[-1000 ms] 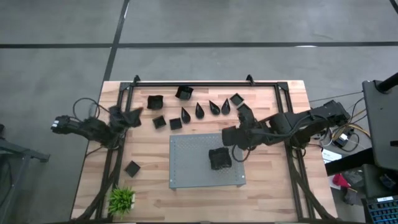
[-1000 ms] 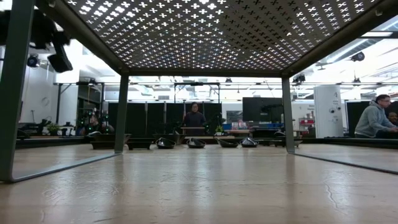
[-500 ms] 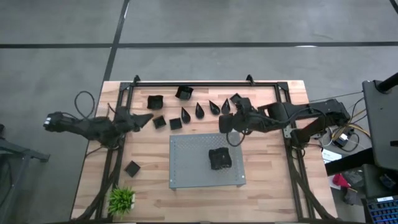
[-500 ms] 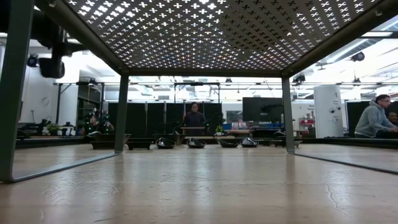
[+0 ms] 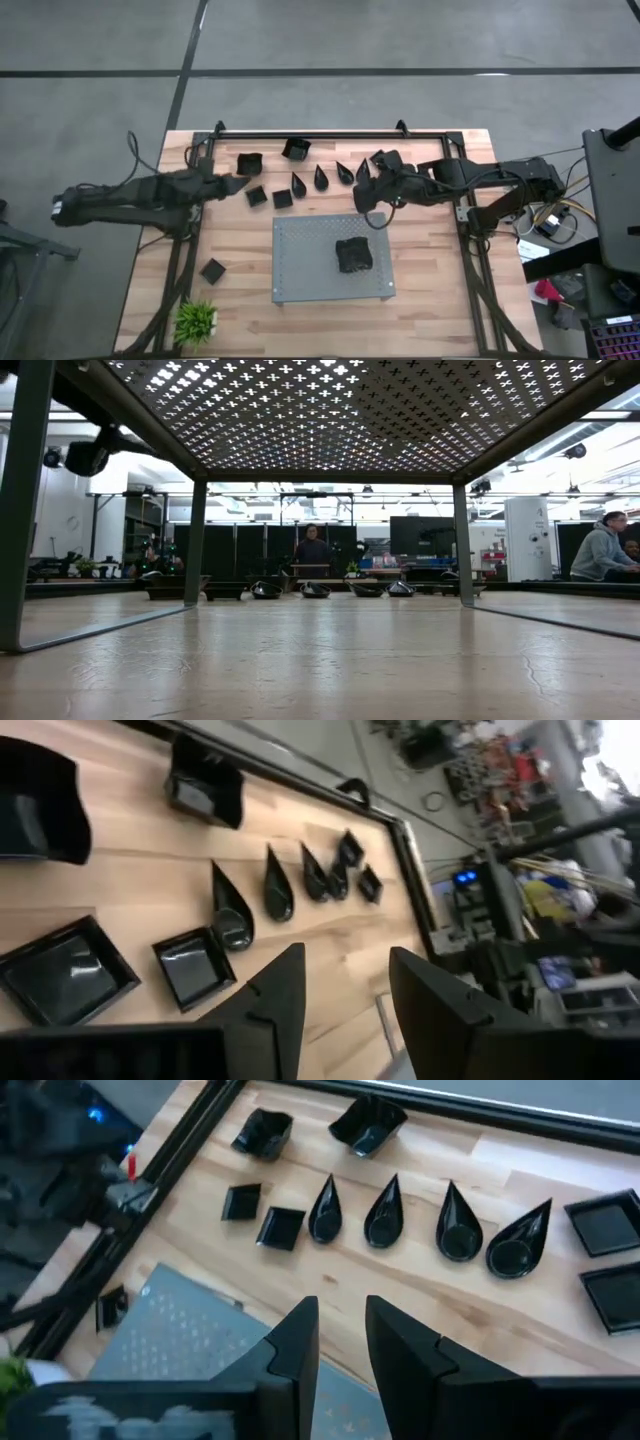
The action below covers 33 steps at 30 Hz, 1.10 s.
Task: Pick & Place Mini shaped plates
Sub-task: Stack the distorted square plate on top of the other distorted square plates on the shelf
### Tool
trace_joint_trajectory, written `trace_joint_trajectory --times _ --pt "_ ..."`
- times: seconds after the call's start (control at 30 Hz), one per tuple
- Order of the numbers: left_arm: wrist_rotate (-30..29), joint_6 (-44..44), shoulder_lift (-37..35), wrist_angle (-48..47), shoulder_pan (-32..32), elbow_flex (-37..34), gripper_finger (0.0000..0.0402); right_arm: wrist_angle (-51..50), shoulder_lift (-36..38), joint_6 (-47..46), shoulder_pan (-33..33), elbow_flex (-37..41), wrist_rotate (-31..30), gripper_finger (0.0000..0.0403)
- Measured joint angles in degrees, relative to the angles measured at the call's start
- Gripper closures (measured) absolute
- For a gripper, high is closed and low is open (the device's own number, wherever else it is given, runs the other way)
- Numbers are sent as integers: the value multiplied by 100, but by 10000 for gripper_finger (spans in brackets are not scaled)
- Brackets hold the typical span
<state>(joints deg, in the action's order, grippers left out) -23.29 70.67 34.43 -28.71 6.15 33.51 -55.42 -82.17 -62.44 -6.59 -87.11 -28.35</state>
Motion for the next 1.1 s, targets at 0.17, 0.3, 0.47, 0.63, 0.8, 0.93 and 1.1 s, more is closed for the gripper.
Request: trace_joint_trajectory --times 0.17,0.3,0.47,0.63,0.8,0.93,1.1 --pt "1050 -294 541 0 1124 190 265 43 222 483 38 0 16 330" --pt "1234 -963 940 -12 1939 336 270 44 494 893 113 0 -16 335" --pt "1182 -1423 1390 -11 2805 558 282 40 790 1197 180 0 -132 332" --pt "1233 -1887 1781 25 3398 665 292 40 982 1302 179 0 -366 326" --pt "1405 -2061 2267 -25 3732 653 298 35 1016 1404 177 0 -510 330" --pt "1384 -2111 2633 -38 3919 653 298 36 985 1406 177 0 -529 337" --pt "1263 -2161 2937 -168 4117 653 298 37 974 1408 177 0 -536 338"
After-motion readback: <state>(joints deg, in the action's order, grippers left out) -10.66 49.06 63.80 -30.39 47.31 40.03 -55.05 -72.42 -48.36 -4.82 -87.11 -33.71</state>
